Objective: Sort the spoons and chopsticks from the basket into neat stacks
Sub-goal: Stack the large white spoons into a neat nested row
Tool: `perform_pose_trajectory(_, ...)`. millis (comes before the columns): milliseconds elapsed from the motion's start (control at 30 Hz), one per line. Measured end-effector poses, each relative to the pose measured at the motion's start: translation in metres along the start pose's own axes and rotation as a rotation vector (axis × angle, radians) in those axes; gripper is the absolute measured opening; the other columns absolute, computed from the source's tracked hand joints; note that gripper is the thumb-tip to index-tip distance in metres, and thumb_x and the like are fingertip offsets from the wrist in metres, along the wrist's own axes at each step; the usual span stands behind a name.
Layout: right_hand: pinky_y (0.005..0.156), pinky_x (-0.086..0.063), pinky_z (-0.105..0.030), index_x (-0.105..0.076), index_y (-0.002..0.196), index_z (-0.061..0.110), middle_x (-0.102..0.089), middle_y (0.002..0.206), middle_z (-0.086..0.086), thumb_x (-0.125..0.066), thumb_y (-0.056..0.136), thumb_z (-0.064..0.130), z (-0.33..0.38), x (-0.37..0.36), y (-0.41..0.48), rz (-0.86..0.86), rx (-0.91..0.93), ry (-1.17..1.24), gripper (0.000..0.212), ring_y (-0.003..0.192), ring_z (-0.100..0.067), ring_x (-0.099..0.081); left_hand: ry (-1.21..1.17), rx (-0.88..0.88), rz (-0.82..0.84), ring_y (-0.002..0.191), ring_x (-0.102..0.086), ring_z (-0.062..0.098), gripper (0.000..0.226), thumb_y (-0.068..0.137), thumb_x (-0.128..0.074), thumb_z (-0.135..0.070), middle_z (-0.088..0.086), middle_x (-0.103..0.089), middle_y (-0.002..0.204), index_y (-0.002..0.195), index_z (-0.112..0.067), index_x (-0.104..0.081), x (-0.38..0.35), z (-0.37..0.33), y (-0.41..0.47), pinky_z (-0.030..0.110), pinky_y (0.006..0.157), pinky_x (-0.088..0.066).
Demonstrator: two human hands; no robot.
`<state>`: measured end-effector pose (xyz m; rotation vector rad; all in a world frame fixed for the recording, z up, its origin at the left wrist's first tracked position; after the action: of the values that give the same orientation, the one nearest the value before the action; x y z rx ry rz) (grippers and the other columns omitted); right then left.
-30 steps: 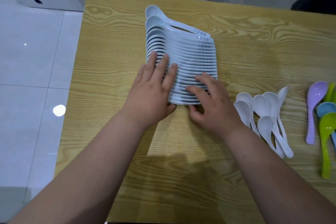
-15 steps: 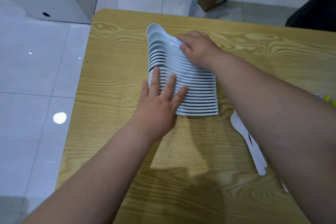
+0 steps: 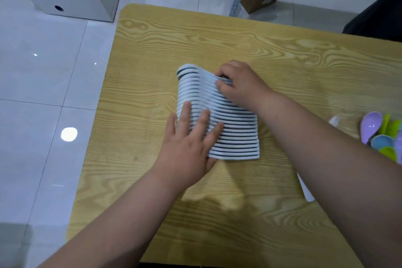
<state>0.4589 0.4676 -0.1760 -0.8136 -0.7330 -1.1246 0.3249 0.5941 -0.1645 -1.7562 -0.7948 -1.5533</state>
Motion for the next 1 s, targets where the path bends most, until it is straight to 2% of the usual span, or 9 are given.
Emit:
perform_pose_trajectory(100, 0.091, -0.041, -0.036, -0.06, 0.113, 0.015, -0.062, 0.108, -0.007, -0.059, 0.09, 0.032, 0.031, -0.015, -0.014, 0.071, 0.095, -0.154, 0.03, 0.107, -0.031, -0.056, 0.009, -0.016, -0.013, 0.138, -0.03, 0.054, 0.083, 0.069, -0.071, -0.06, 0.017, -0.049, 0.146, 0.141, -0.021, -0.054, 0.001, -0.008, -0.029, 0.069, 0.108, -0.028)
perform_pose_trajectory(133, 0.09, -0.04, -0.036, -0.055, 0.125, 0.02, -0.062, 0.111, -0.005, -0.055, 0.091, 0.037, 0.042, -0.019, -0.017, 0.11, 0.113, -0.208, 0.039, 0.109, -0.031, -0.057, 0.006, -0.027, -0.004, 0.139, -0.03, 0.053, 0.084, 0.067, -0.072, -0.058, 0.018, -0.049, 0.144, 0.14, -0.019, -0.055, 0.0, -0.012, -0.037, 0.07, 0.109, -0.026)
perform_pose_trajectory(200, 0.092, -0.041, -0.038, -0.029, 0.151, 0.038, -0.061, 0.119, -0.003, -0.045, 0.096, 0.049, 0.059, -0.028, -0.021, 0.192, 0.119, -0.309, 0.058, 0.113, -0.028, -0.055, -0.007, -0.05, 0.022, 0.144, -0.025, 0.051, 0.084, 0.068, -0.07, -0.054, 0.021, -0.047, 0.145, 0.14, -0.016, -0.054, -0.003, -0.017, -0.047, 0.071, 0.111, -0.021)
perform_pose_trajectory(267, 0.098, -0.04, -0.04, -0.019, 0.154, 0.047, -0.056, 0.126, -0.004, -0.037, 0.099, 0.056, 0.063, -0.033, -0.021, 0.229, 0.083, -0.324, 0.059, 0.122, -0.026, -0.05, -0.021, -0.053, 0.046, 0.147, -0.019, 0.05, 0.082, 0.07, -0.067, -0.052, 0.021, -0.043, 0.149, 0.142, -0.014, -0.051, -0.006, -0.017, -0.051, 0.072, 0.111, -0.02)
perform_pose_trajectory(467, 0.104, -0.03, -0.03, -0.048, 0.142, 0.022, -0.051, 0.131, -0.004, -0.048, 0.099, 0.049, 0.062, -0.039, -0.03, 0.115, 0.076, -0.141, 0.05, 0.128, -0.024, -0.039, -0.001, -0.077, 0.05, 0.147, -0.016, 0.052, 0.08, 0.075, -0.064, -0.052, 0.019, -0.041, 0.153, 0.143, -0.013, -0.05, -0.008, -0.014, -0.053, 0.072, 0.111, -0.019)
perform_pose_trajectory(567, 0.107, -0.034, -0.039, -0.057, 0.131, 0.013, -0.055, 0.128, -0.008, -0.038, 0.096, 0.053, 0.042, -0.044, -0.044, 0.036, 0.028, -0.16, 0.057, 0.124, -0.031, -0.046, -0.009, -0.083, 0.03, 0.148, -0.016, 0.051, 0.078, 0.076, -0.065, -0.051, 0.018, -0.041, 0.152, 0.142, -0.013, -0.051, -0.007, -0.012, -0.054, 0.071, 0.112, -0.018)
perform_pose_trajectory(667, 0.111, -0.034, -0.046, -0.054, 0.137, 0.017, -0.053, 0.139, -0.006, -0.033, 0.096, 0.053, 0.028, -0.047, -0.061, -0.054, 0.02, -0.222, 0.058, 0.135, -0.029, -0.042, -0.021, -0.085, 0.022, 0.148, -0.016, 0.051, 0.078, 0.075, -0.066, -0.05, 0.018, -0.042, 0.152, 0.142, -0.013, -0.052, -0.007, -0.01, -0.055, 0.071, 0.112, -0.018)
perform_pose_trajectory(800, 0.114, -0.031, -0.049, -0.049, 0.14, 0.017, -0.049, 0.144, -0.002, -0.03, 0.096, 0.054, 0.032, -0.05, -0.058, -0.032, 0.025, -0.237, 0.061, 0.142, -0.026, -0.037, -0.02, -0.072, 0.018, 0.148, -0.017, 0.048, 0.077, 0.074, -0.066, -0.049, 0.016, -0.043, 0.152, 0.141, -0.014, -0.052, -0.007, -0.006, -0.054, 0.07, 0.113, -0.018)
perform_pose_trajectory(1000, 0.123, -0.007, -0.053, -0.041, 0.145, 0.026, -0.027, 0.163, -0.001, -0.021, 0.089, 0.07, 0.011, -0.049, -0.061, -0.037, -0.094, -0.256, 0.073, 0.154, -0.024, -0.011, -0.02, -0.108, 0.031, 0.151, -0.012, 0.043, 0.083, 0.077, -0.069, -0.054, 0.012, -0.036, 0.158, 0.147, -0.017, -0.046, -0.009, 0.005, -0.049, 0.067, 0.117, -0.014)
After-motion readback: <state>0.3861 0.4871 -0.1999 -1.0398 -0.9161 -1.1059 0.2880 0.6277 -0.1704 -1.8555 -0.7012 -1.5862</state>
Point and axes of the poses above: each hand's wrist, its own y-axis towards the middle knuckle, its own x-axis out of the back of the hand, z = x × y, the point moved 10 cm from there along y, towards the middle knuckle
